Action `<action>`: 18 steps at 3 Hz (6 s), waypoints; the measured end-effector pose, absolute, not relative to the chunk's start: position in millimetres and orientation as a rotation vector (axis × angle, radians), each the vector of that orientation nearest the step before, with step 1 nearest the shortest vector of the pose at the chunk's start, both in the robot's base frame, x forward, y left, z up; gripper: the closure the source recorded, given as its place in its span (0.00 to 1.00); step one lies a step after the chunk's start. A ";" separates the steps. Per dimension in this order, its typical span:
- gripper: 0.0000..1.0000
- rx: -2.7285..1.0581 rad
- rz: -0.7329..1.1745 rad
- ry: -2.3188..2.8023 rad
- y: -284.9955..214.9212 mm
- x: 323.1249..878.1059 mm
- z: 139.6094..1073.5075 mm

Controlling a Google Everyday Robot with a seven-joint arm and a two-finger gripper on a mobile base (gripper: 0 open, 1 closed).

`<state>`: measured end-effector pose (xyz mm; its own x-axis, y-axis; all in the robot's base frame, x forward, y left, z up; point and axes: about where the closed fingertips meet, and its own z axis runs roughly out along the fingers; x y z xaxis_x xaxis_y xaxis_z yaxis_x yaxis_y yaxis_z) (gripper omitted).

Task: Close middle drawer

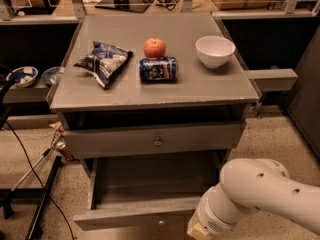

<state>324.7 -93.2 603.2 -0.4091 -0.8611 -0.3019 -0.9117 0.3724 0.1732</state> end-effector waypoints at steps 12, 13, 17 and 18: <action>1.00 -1.344 0.560 2.709 -58.8 394.2 399.2; 1.00 -1.341 0.523 2.691 -55.0 405.0 401.8; 1.00 -1.313 0.427 2.619 -45.7 444.6 417.2; 1.00 -1.265 0.396 2.676 -60.7 446.8 401.1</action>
Offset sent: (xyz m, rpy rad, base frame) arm -0.0172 0.0554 -0.1374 -0.0984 0.1597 -0.0026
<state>446.8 -60.7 401.1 -0.6314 -0.7341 -0.2499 -0.7750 0.6085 0.1707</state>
